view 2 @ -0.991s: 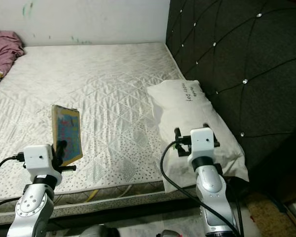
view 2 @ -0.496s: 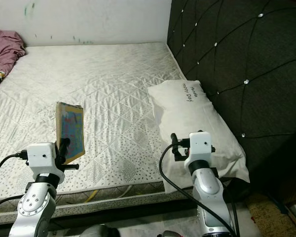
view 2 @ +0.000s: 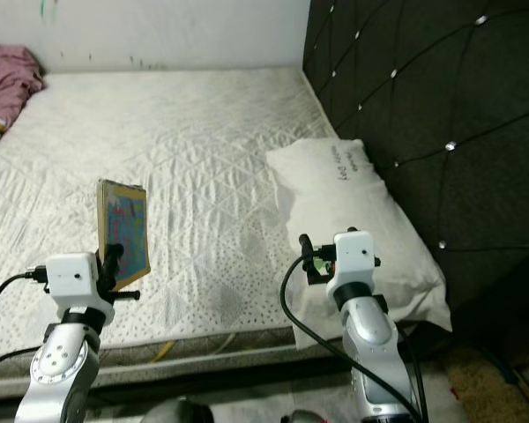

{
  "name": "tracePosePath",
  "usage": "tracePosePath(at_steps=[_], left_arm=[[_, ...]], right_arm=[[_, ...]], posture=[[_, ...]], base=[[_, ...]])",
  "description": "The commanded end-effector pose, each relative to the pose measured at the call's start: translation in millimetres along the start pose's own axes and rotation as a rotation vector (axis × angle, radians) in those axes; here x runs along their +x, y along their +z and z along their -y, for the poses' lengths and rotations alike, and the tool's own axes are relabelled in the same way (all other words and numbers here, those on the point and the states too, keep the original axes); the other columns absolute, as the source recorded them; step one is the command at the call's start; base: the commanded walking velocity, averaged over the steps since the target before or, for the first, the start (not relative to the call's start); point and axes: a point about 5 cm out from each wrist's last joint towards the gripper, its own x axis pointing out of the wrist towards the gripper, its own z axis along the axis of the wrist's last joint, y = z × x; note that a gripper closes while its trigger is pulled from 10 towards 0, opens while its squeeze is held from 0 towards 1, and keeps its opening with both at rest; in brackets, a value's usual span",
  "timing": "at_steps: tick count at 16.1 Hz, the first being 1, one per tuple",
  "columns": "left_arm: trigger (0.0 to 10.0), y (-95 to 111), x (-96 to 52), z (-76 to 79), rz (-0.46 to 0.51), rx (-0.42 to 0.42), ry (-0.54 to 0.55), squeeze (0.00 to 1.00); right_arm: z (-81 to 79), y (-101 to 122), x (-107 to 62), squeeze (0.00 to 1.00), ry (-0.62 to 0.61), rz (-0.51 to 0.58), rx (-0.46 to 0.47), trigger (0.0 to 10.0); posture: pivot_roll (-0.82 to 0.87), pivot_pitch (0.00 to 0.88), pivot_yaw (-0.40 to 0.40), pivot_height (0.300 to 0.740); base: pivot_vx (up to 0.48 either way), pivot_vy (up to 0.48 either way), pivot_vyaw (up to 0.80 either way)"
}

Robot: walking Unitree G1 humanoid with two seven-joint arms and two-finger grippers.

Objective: Clean up the room

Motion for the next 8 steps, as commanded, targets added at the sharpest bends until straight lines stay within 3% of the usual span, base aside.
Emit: tracePosePath(at_steps=[1, 4, 8], left_arm=[[10.0, 11.8, 2.0, -1.3, 0.051, -0.005, 0.011, 0.0], [10.0, 13.8, 4.8, -2.8, 0.055, -0.013, 0.031, 0.0], [10.0, 14.2, 6.4, -5.4, 0.054, -0.022, 0.065, 0.0]], right_arm=[[1.3, 1.6, -0.4, 0.0, 0.004, -0.001, 0.004, 10.0], [1.1, 3.0, 1.0, 0.0, 0.016, -0.001, 0.006, 10.0], [0.6, 4.0, 2.4, 0.0, 0.025, 0.002, 0.004, 10.0]], posture=[[0.0, 0.038, 0.001, 0.68], [0.0, 0.041, -0.001, 0.64], [0.0, 0.038, -0.002, 0.626]], base=[[0.0, 0.0, 0.0], [0.0, 0.0, 0.0], [0.0, 0.0, 0.0]])
